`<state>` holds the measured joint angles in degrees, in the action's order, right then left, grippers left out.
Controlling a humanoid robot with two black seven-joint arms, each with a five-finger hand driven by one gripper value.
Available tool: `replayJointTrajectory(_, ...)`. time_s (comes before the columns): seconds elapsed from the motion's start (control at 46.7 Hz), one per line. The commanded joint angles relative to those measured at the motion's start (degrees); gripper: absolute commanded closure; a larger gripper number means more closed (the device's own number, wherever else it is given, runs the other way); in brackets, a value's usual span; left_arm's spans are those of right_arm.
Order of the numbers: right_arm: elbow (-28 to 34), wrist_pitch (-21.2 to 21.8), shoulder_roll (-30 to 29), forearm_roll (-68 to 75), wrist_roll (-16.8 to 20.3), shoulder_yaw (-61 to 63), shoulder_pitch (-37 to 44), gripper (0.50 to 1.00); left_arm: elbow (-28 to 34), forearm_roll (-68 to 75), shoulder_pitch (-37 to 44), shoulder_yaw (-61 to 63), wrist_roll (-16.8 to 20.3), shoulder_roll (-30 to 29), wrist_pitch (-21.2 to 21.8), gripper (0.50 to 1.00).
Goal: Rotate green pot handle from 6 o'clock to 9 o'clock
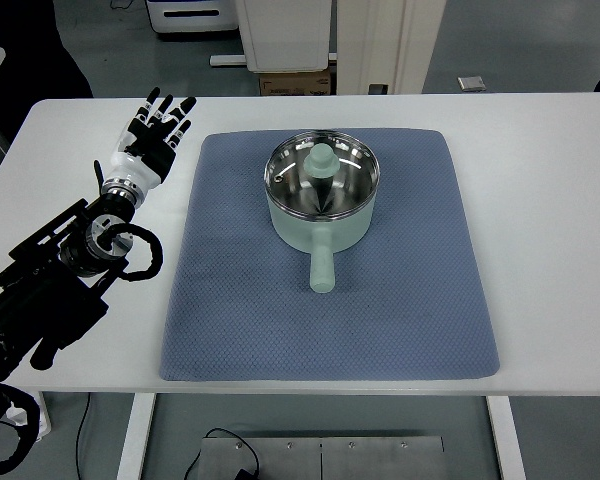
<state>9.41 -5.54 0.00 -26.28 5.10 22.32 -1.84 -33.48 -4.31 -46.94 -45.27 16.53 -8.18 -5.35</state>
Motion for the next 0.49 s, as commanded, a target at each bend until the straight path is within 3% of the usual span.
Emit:
replayJointTrajectory(0.0, 0.00, 0.00, 0.00, 0.00, 0.00, 0.00, 0.00, 0.500, 0.00, 0.00, 0.09, 0.01, 0.00, 0.00, -0.10, 0.500)
replayJointTrajectory(0.471, 0.00, 0.00, 0.00, 0.00, 0.00, 0.00, 0.00, 0.500, 0.00, 0.09, 0.09, 0.01, 0.00, -0.17, -0.27, 0.500)
